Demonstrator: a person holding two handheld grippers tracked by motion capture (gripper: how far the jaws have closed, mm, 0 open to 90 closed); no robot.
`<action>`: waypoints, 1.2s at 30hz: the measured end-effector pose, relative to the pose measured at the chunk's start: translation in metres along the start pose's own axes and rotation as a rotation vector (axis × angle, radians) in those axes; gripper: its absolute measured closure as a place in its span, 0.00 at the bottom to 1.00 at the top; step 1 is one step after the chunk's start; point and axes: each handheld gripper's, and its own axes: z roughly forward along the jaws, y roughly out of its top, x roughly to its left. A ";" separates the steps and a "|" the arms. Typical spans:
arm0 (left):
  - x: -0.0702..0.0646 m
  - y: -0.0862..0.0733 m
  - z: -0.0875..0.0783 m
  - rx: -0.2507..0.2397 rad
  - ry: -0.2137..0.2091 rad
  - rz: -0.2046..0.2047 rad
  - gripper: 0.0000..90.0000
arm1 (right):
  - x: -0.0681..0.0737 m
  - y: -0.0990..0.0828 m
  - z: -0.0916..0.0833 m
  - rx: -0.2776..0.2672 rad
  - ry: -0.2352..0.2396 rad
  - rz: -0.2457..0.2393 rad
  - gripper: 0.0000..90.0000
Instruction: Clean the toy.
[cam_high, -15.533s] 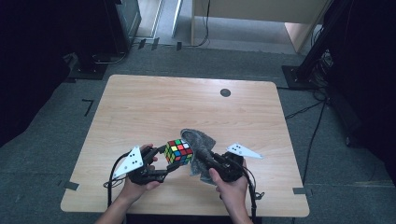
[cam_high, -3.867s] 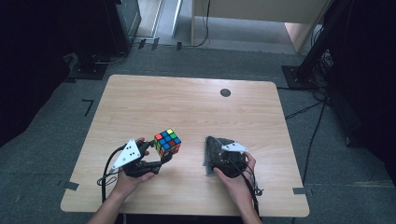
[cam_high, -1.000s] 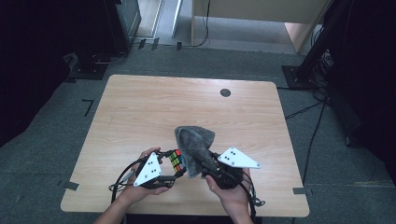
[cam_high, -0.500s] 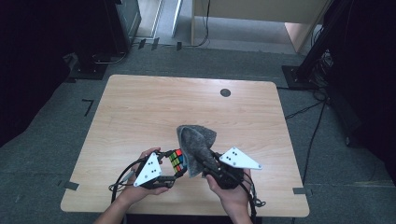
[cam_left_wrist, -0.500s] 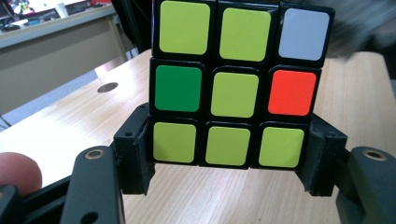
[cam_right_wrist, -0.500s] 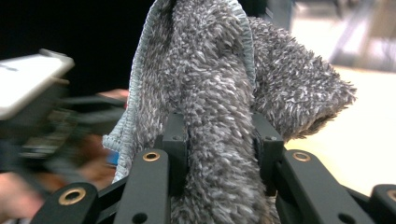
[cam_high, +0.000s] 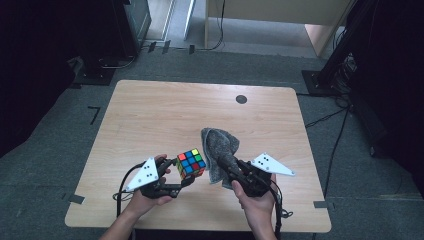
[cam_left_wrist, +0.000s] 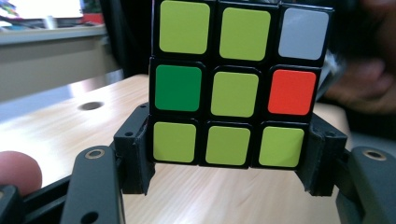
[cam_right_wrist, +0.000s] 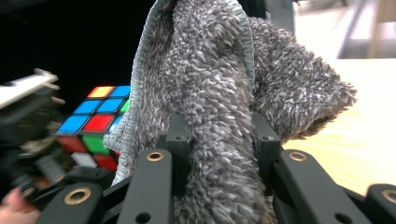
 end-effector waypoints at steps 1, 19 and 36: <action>0.002 0.000 -0.001 -0.021 -0.015 -0.031 0.38 | 0.002 -0.001 0.001 -0.007 0.018 -0.004 0.76; 0.005 0.003 -0.001 -0.033 -0.092 -0.089 0.38 | 0.007 -0.010 0.012 0.009 0.117 0.014 0.77; 0.005 0.003 0.000 -0.035 -0.119 -0.111 0.38 | 0.012 -0.012 0.013 -0.013 0.150 -0.010 0.77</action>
